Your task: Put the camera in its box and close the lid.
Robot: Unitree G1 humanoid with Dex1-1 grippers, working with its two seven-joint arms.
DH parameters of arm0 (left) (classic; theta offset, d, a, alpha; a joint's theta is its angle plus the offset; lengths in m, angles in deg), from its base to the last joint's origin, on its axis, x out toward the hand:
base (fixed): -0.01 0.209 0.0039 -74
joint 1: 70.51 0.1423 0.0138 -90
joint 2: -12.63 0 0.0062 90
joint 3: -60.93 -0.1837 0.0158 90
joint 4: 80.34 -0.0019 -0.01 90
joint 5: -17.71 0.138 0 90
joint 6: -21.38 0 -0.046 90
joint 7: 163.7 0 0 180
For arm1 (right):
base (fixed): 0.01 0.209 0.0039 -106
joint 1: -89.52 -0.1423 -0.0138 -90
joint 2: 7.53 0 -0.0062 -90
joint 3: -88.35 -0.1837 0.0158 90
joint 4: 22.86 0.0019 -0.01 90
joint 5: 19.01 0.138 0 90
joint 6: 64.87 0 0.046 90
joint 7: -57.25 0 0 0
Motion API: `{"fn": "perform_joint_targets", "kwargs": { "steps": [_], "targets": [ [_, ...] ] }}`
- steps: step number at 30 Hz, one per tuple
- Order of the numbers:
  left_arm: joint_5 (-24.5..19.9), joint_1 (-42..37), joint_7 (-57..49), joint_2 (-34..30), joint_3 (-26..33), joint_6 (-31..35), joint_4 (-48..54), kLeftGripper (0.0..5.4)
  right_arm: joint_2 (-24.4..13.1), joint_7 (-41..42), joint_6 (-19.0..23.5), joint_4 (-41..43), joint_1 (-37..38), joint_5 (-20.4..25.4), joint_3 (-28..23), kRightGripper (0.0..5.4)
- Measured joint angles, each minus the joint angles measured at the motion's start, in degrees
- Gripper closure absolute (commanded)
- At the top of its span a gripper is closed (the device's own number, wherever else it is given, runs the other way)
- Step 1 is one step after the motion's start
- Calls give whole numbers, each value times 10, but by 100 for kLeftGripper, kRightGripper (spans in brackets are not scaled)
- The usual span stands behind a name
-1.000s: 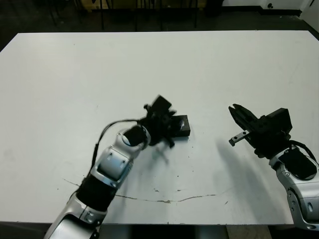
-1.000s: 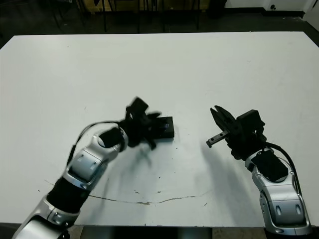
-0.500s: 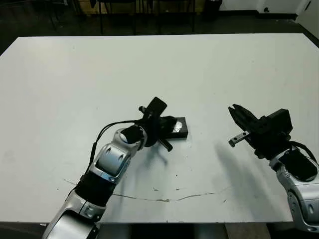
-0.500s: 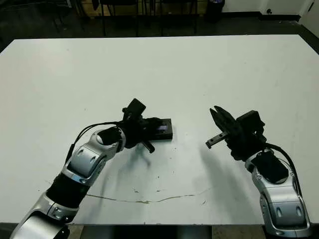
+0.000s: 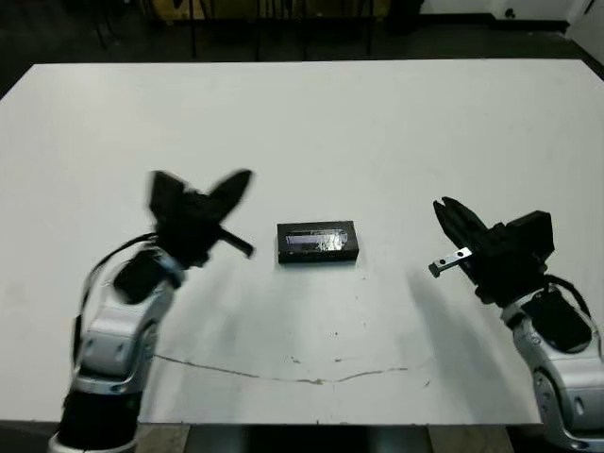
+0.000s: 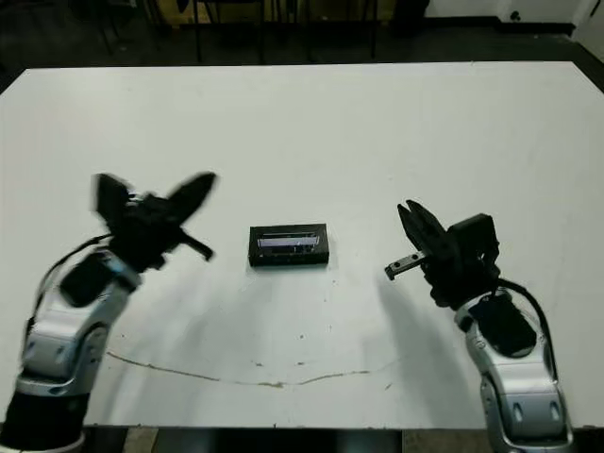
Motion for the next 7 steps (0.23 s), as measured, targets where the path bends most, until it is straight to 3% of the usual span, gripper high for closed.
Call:
{"fn": "perform_joint_targets", "kwargs": {
  "steps": [3,7],
  "targets": [
    [20,16,-35,0,26,-75,-49,540,21,-25,0,11,4,-3,4,540],
    [25,50,-61,8,35,-122,-76,540,28,-37,-1,10,5,-13,12,540]
  ]
}}
